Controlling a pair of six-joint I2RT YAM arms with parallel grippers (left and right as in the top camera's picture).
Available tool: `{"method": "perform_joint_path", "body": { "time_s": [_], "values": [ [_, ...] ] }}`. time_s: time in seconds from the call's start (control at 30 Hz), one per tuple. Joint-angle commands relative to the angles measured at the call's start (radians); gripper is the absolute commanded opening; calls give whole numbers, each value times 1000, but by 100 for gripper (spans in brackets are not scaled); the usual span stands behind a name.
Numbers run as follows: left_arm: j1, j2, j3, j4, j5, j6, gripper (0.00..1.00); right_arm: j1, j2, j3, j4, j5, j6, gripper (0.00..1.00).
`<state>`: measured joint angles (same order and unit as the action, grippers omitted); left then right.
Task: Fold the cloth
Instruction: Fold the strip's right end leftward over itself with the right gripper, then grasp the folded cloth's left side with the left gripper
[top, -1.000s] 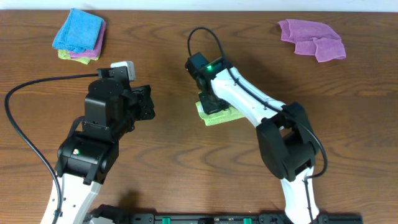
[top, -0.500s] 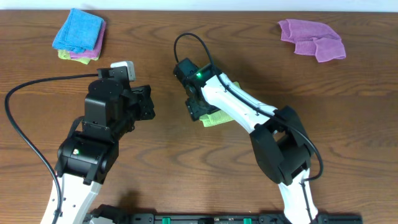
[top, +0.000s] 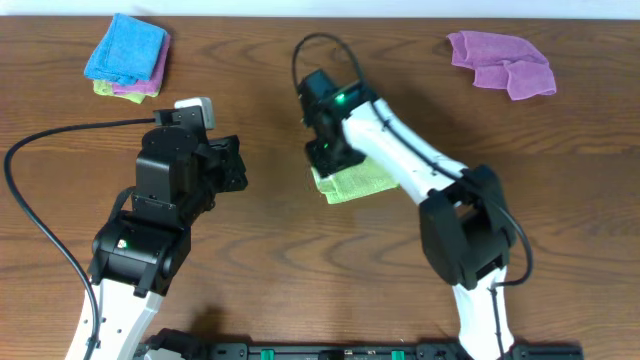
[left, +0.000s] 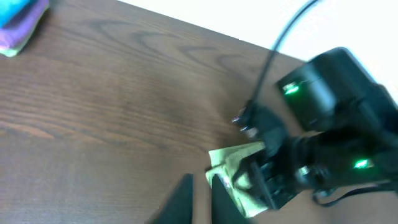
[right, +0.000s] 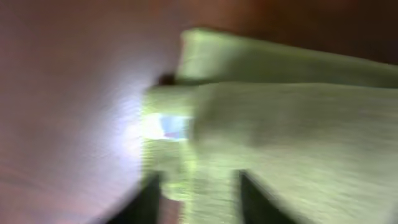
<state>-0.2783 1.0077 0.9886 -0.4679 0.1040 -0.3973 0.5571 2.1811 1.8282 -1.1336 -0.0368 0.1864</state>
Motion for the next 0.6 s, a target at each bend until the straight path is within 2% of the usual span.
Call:
{"method": "perform_joint_path", "body": {
  "time_s": [0.0,0.07,0.1,0.17,0.23,0.47,0.57],
  "values": [
    [5,11,2,-1,-28,-18,24,-89,-33,43,-23,99,23,1],
    [5,40,1,-5,-20,-26,26,-144,-33,39,-30,101,42,1],
    [5,69,1,-6,-6,-26,31,-183,-32,28,-29,101,55,1],
    [5,124,1,-2,17,-27,47,-225,-32,23,-29,101,62,1],
    [5,198,1,9,38,-34,67,-269,-32,23,-28,103,69,2],
    [4,459,1,106,245,-34,98,-306,-31,-3,-2,162,71,2],
    [4,549,1,154,319,-34,95,-307,-29,-40,31,168,67,1]
  ]
}}
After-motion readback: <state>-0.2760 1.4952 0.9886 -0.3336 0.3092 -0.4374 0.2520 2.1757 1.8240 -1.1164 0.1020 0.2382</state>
